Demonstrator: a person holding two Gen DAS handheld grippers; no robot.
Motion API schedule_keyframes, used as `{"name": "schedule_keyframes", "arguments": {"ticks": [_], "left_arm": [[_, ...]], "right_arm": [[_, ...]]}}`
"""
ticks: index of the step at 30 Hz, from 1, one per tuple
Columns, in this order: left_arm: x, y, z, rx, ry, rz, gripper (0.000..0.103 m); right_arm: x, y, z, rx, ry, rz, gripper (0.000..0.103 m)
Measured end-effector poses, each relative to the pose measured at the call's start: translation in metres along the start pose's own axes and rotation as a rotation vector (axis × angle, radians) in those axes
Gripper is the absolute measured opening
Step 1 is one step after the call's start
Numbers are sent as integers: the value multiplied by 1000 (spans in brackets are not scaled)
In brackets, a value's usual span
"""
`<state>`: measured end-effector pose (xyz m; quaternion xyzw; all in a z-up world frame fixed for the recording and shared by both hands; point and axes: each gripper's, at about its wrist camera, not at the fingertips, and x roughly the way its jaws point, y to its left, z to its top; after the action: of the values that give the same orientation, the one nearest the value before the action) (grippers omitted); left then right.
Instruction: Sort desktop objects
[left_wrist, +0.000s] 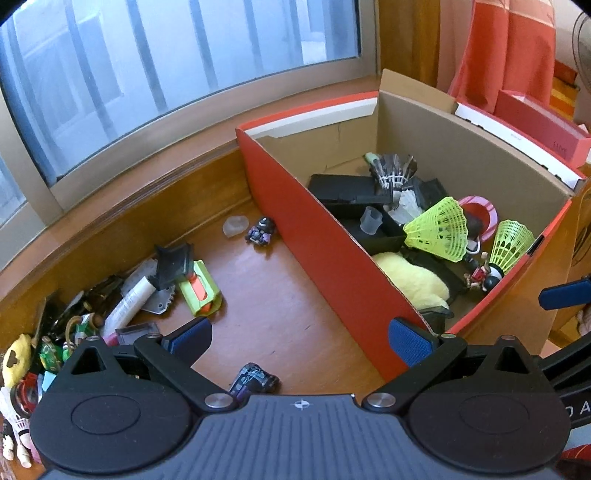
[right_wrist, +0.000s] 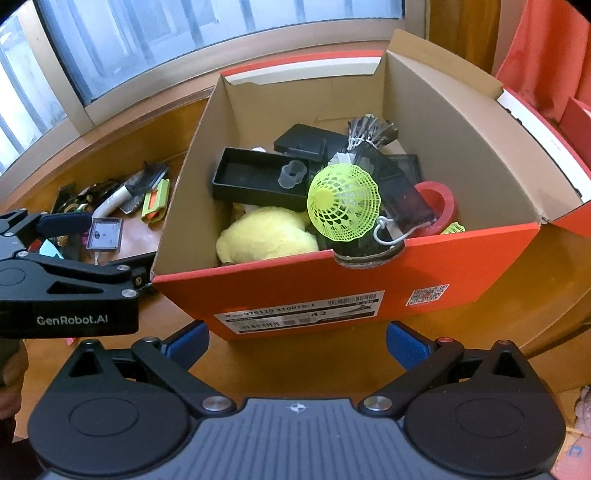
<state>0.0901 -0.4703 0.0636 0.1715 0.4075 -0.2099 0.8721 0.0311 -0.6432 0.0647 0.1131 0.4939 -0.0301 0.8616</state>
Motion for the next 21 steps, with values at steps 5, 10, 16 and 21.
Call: {"name": "schedule_keyframes", "arguments": {"ticks": [5, 10, 16, 21], "left_arm": [[0, -1, 0, 14, -1, 7, 103], [1, -2, 0, 16, 0, 3, 103], [3, 0, -1, 24, 7, -26, 103], [5, 1, -2, 38, 12, -30, 103]], "right_arm": [[0, 2, 0, -8, 2, 4, 103], [0, 2, 1, -13, 5, 4, 103], [0, 4, 2, -18, 6, 3, 103], [0, 7, 1, -16, 7, 1, 103]]}}
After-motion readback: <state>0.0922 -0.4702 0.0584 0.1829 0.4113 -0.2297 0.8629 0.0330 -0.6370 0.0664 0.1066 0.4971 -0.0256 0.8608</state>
